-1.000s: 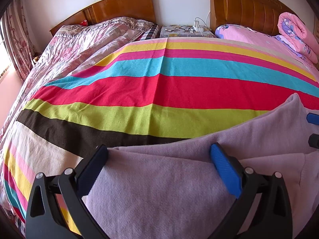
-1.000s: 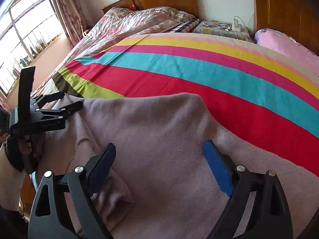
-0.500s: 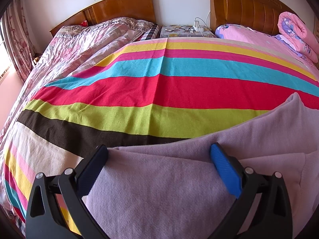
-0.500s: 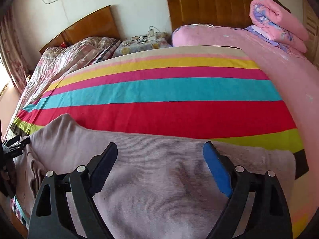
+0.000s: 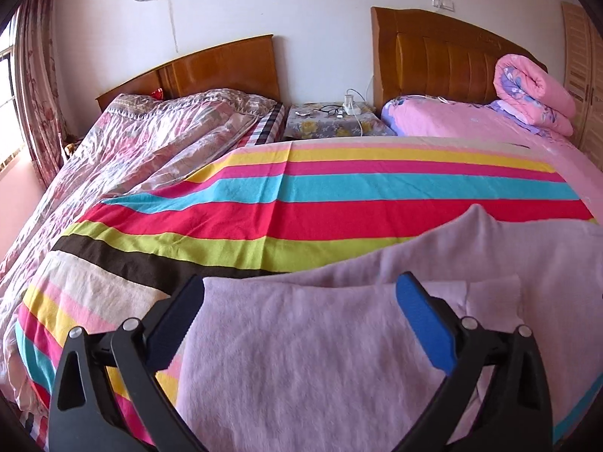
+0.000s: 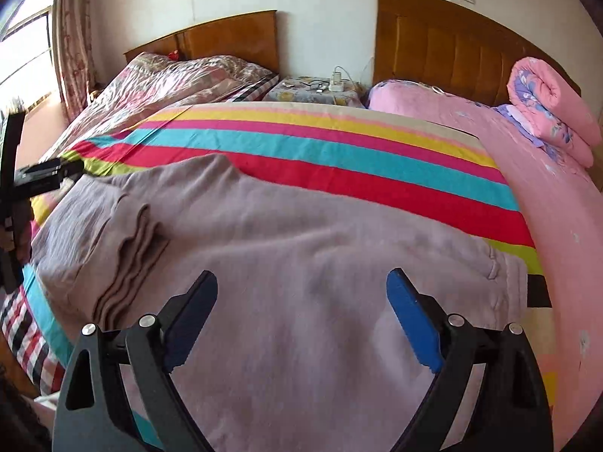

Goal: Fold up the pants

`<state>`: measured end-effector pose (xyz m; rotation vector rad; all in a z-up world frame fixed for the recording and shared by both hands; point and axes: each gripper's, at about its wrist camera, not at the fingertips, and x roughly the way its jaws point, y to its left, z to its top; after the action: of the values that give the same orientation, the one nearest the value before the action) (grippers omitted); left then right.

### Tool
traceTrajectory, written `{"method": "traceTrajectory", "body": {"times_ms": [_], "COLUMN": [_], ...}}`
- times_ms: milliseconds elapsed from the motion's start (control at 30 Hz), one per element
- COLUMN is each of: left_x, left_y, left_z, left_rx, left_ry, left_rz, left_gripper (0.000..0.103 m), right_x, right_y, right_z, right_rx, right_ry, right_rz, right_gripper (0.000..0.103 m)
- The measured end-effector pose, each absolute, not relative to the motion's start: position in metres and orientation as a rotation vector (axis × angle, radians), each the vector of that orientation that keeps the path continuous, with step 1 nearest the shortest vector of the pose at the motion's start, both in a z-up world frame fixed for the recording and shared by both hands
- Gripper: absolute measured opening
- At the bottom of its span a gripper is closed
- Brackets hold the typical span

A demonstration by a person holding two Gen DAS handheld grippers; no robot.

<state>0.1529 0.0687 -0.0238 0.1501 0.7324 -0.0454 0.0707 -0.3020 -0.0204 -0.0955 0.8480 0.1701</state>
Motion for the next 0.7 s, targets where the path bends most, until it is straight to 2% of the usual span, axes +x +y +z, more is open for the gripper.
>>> {"method": "traceTrajectory", "body": {"times_ms": [133, 233, 333, 533, 700], "left_x": [0.106, 0.091, 0.089, 0.081, 0.067], "left_y": [0.052, 0.072, 0.096, 0.093, 0.108], "left_z": [-0.061, -0.087, -0.094, -0.083, -0.095], "left_rx": [0.291, 0.216, 0.077, 0.105, 0.074], "left_ry": [0.799, 0.844, 0.836, 0.832, 0.804], "left_rz": [-0.033, -0.035, -0.112, -0.065, -0.081], "left_gripper": [0.102, 0.102, 0.102, 0.101, 0.102], "right_x": [0.035, 0.027, 0.011, -0.016, -0.032], "right_y": [-0.283, -0.273, -0.298, -0.330, -0.357], "right_z": [-0.039, -0.065, -0.067, -0.048, -0.069], "right_rx": [-0.062, -0.162, -0.071, -0.071, -0.052], "right_ry": [0.853, 0.895, 0.847, 0.840, 0.852], "right_rz": [0.213, 0.173, 0.198, 0.041, 0.056], "right_gripper": [0.088, 0.089, 0.090, 0.091, 0.092]}}
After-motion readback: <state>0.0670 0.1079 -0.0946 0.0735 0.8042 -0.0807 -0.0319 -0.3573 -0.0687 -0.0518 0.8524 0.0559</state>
